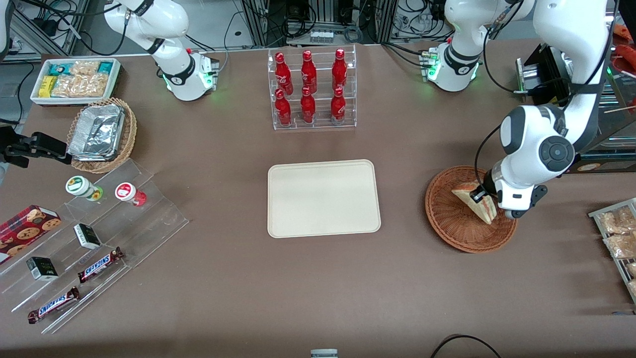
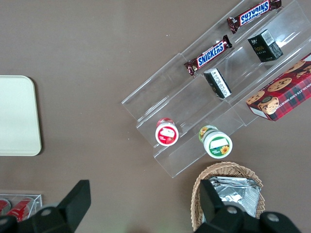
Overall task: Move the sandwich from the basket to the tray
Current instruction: 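Lift the sandwich and carry it over the cream tray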
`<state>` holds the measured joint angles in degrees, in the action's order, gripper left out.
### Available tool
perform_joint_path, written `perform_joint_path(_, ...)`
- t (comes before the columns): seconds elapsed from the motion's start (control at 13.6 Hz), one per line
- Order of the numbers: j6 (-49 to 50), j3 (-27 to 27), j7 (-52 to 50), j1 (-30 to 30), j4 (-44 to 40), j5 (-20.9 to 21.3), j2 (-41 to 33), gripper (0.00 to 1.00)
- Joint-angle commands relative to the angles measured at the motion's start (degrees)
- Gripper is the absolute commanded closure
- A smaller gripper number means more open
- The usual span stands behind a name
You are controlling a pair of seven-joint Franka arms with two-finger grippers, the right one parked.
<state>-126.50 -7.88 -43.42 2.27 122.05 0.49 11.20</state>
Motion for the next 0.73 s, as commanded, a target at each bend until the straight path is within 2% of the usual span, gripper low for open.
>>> perform_joint_path(0.0, 4.41, -1.61, -0.26, -1.74, -2.68, 0.65, -1.27, 1.0)
perform_joint_path(0.44, 5.65, -2.4, -0.08, -12.54, -7.86, 0.56, 0.75, 1.0)
perform_joint_path(0.66, 10.99, -2.41, 2.38, -19.13, -15.67, 0.13, 5.3, 1.0)
